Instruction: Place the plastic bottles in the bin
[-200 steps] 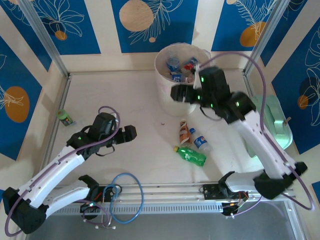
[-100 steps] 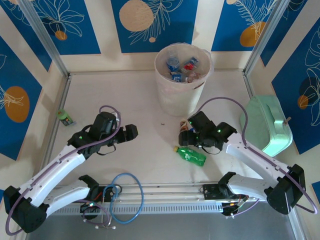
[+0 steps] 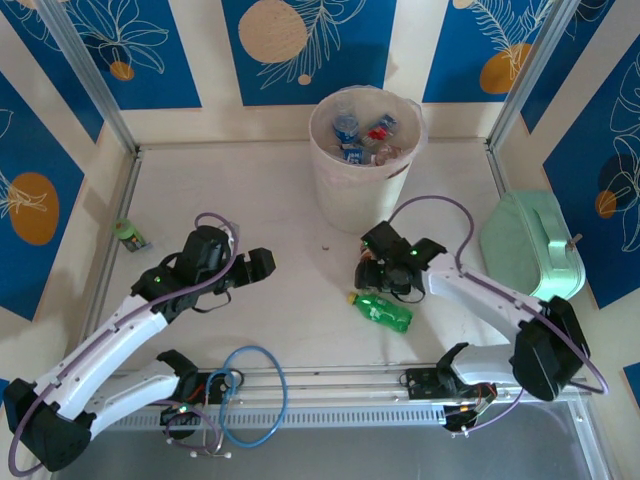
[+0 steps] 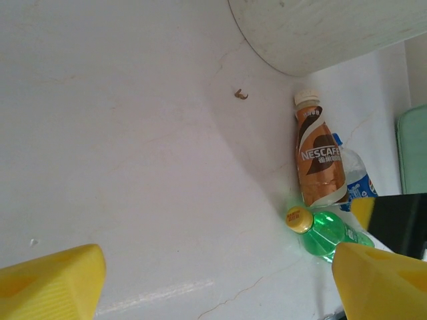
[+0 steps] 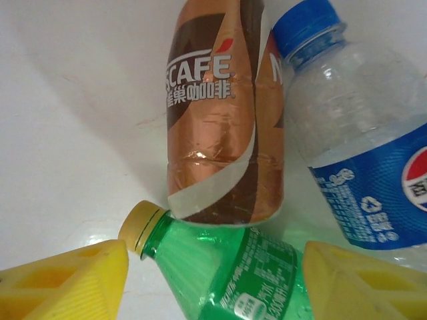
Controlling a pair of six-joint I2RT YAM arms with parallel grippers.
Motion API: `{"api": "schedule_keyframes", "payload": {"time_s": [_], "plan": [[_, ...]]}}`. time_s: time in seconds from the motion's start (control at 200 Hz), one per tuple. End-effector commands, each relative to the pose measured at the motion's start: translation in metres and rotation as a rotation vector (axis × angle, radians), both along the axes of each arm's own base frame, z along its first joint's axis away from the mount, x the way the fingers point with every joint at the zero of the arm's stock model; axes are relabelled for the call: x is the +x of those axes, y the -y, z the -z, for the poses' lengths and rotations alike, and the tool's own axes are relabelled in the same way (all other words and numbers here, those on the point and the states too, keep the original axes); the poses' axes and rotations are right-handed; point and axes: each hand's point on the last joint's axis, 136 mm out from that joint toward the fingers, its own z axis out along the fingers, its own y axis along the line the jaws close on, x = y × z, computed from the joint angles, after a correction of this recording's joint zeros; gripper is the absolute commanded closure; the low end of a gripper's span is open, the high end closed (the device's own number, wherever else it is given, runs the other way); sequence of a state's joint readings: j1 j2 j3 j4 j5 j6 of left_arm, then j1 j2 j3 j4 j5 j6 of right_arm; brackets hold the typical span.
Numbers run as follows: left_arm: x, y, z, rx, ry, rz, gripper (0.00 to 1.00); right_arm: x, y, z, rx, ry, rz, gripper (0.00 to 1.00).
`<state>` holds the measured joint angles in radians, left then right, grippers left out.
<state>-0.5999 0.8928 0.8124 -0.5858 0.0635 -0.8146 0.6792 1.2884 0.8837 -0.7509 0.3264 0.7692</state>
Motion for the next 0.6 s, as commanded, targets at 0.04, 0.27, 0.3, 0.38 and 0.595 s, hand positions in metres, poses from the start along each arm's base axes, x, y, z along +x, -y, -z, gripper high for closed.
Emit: {"api": "schedule_keyframes", "payload": {"time_s": [0.04,0.27,0.3,0.38,0.595], "plan": [[-0.003,-0.002,0.002,-0.021,-0.007,-0.005,0.12,0.022,-0.004,-0.003,-0.042,0.032,0.073,0.34],[-0.005,-0.003,0.002,-0.015,-0.006,-0.003,0.12,0.030,-0.005,0.013,-0.133,-0.022,0.092,0.34],[-0.005,-0.004,0.001,-0.014,-0.003,-0.003,0.12,0.030,-0.005,0.016,-0.141,-0.031,0.091,0.33],[-0.005,-0.005,0.001,-0.012,0.000,-0.003,0.12,0.029,-0.007,0.022,-0.159,-0.052,0.088,0.33],[-0.005,-0.005,0.001,-0.010,0.003,0.001,0.12,0.030,-0.015,0.034,-0.177,-0.115,0.060,0.29]]}}
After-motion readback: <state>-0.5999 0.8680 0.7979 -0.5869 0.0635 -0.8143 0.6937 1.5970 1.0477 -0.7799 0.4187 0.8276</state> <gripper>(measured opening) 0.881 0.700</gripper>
